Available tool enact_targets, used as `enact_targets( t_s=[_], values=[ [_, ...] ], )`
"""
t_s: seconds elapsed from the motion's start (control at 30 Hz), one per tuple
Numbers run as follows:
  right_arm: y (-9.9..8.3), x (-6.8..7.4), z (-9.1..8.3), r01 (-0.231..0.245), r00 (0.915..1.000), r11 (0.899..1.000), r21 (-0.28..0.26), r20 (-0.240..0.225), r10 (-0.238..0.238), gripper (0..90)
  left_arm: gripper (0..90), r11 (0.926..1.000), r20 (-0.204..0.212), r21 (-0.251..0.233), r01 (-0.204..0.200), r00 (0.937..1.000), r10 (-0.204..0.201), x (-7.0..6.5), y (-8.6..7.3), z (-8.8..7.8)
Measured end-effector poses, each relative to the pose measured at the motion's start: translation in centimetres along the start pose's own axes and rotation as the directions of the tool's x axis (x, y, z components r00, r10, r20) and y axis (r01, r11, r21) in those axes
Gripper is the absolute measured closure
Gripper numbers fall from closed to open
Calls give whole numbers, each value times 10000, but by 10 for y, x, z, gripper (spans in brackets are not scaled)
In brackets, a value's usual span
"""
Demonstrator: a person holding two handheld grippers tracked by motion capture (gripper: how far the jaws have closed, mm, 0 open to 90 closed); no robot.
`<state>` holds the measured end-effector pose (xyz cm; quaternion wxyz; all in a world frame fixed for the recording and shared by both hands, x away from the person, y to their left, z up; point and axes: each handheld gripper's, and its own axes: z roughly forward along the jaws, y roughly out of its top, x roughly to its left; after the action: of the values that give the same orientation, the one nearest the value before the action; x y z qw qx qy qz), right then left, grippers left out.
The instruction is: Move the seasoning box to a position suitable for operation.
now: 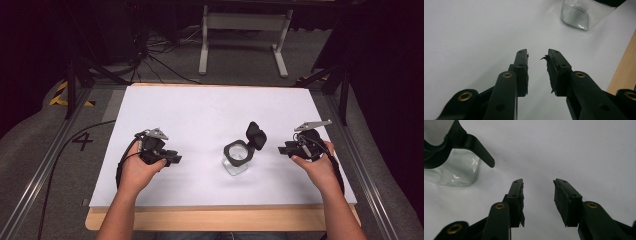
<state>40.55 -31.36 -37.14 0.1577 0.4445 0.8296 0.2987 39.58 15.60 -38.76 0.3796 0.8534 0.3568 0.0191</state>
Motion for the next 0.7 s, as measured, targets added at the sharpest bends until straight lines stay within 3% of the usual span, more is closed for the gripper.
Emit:
enact_targets(
  t_s=[0.1,0.13,0.17,0.23,0.3,0.43,0.57,0.7],
  values=[
    [-2,0,-6,421,9991,9987,-279,-8,-421,708,714,10000,30,-9,14,10000,-14,-1,0,-1],
    [-3,2,-8,779,9970,9964,-323,67,-777,744,717,10000,32,13,-32,10000,32,-1,1,-1],
    [-3,2,-8,779,9970,9964,-323,67,-777,744,717,10000,20,-21,14,10000,-14,-1,1,-1],
    [-3,4,-9,1231,9921,9923,-154,268,-1226,794,721,10000,49,28,-78,10000,78,-2,3,0],
    [-4,7,-12,1553,9878,9877,-179,137,-1551,825,723,9998,121,65,-181,9998,181,-3,5,1],
    [-4,9,-15,1555,9878,9877,-191,-91,-1557,860,723,9997,129,54,-227,9997,227,-4,7,3],
    [-4,6,-15,1034,9888,9946,-43,-1081,-1032,896,725,9996,206,32,-297,9993,297,-4,10,4],
    [-5,8,-18,1047,9873,9945,-82,-1195,-1049,898,729,9994,320,72,-332,9989,329,-5,12,7]
  ],
)
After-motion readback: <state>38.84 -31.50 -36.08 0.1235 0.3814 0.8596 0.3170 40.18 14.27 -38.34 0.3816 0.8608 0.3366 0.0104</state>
